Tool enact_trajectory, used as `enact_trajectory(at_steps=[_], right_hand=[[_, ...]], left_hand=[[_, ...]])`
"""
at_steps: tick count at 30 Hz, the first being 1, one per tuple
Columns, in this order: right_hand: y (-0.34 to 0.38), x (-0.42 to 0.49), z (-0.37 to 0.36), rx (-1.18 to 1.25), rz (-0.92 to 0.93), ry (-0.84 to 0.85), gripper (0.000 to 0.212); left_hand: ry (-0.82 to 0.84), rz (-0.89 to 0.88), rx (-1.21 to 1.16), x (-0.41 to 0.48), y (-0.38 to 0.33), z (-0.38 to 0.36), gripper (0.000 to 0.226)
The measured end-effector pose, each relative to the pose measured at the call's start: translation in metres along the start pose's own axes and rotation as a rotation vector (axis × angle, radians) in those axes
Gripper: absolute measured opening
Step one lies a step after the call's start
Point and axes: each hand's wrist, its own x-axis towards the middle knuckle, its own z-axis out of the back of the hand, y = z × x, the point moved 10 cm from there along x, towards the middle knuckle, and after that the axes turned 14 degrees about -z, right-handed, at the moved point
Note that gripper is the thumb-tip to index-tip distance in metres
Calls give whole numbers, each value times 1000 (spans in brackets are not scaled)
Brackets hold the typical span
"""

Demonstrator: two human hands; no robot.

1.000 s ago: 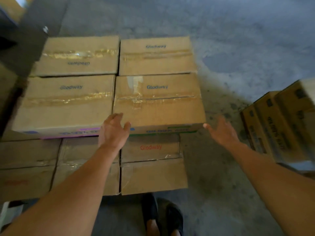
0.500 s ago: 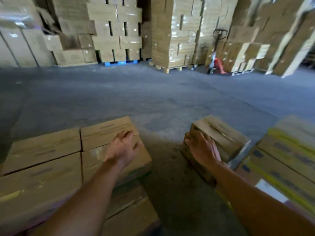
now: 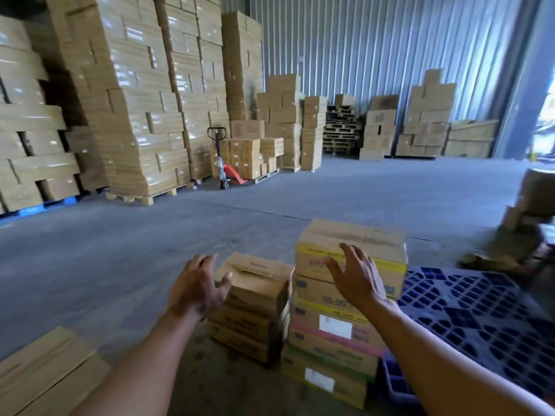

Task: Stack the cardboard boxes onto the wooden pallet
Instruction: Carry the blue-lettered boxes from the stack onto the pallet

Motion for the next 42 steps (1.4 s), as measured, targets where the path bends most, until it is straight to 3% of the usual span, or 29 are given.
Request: enact_trajectory(at_steps=[9, 15, 30, 36, 39, 42], right_hand=[[-141, 99, 54, -41, -194, -131, 70], [-207, 174, 39, -92, -290, -88, 71], [-325, 300, -87, -157, -686, 14, 74], [-362, 331, -140, -82, -914, 23, 75], [-374, 336, -154, 77, -989, -8, 84], [-382, 343, -154, 242, -1036, -43, 96]], left_hand=[[37, -122, -149, 120, -98, -116, 59], [76, -134, -171, 193, -123, -193, 57], [361, -112, -236, 340, -58, -425, 65], [466, 26, -231, 379, 11, -518, 91], [584, 245, -478, 370, 42, -560, 110], [579, 444, -734, 365, 63, -584, 101]])
